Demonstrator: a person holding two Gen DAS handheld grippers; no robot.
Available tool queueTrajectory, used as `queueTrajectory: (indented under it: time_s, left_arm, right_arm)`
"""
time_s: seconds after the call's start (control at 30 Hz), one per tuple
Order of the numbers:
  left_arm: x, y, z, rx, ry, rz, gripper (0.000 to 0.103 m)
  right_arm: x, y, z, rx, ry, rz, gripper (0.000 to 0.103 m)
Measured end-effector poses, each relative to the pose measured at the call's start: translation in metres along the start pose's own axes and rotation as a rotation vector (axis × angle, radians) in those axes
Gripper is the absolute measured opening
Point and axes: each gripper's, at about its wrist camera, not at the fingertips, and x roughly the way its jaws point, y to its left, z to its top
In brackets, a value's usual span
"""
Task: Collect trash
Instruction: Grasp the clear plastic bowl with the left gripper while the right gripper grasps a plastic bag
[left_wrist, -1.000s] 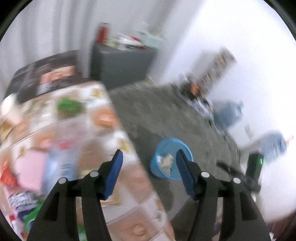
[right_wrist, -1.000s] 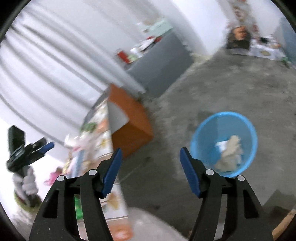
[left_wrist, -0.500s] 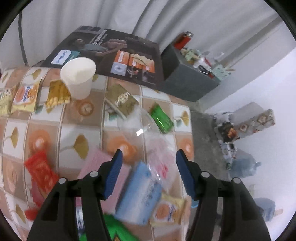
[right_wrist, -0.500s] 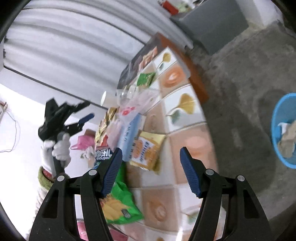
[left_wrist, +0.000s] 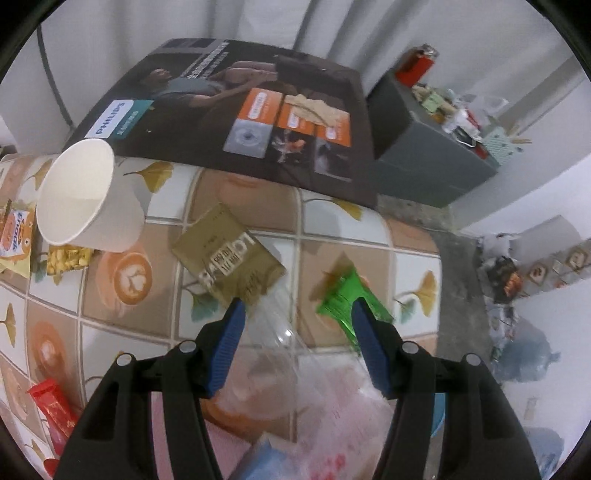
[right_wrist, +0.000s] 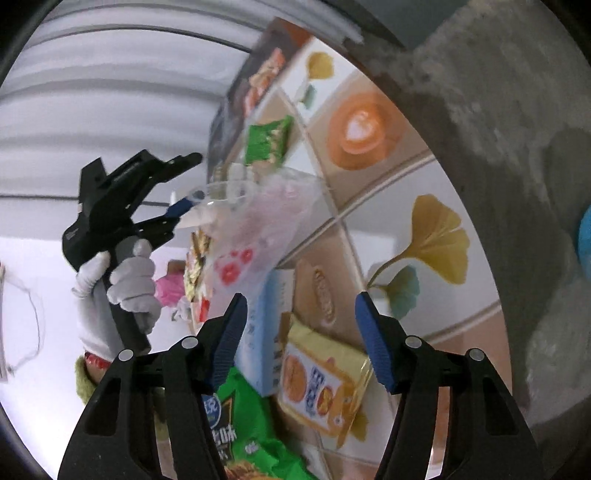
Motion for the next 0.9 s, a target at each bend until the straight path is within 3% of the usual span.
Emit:
queueTrajectory:
  time_s: [0.17,0.37,0.7,0.83,0.9]
  left_arm:
    - [0.016,0.009,0.003,-0.001,0.044,0.053,0.058]
    - [0.023,0.02,-0.006,0.017,0.117,0.063,0.058]
    - [0.023,0.046,-0.017,0.007,0.151,0.071,0.014]
    - [0.018,0.052,-0.024,0.031,0.129,0.085,0.012]
    - [0.015,0.056,-0.027,0.026,0.122,0.087,0.012]
  right_arm:
    - [0.009,-0.006,0.009,0.049,0.03,0.016,0.057]
    - [0.021,-0.003,0.018,0.09,0.071,0.049,0.056]
    - [0.052,0.001,0.038,0.178,0.105,0.099,0.049]
    - [0.064,0.006,0.044,0.202,0.099,0.109,0.042]
    - [0.068,0.007,0.047,0.219,0.093,0.111,0.034]
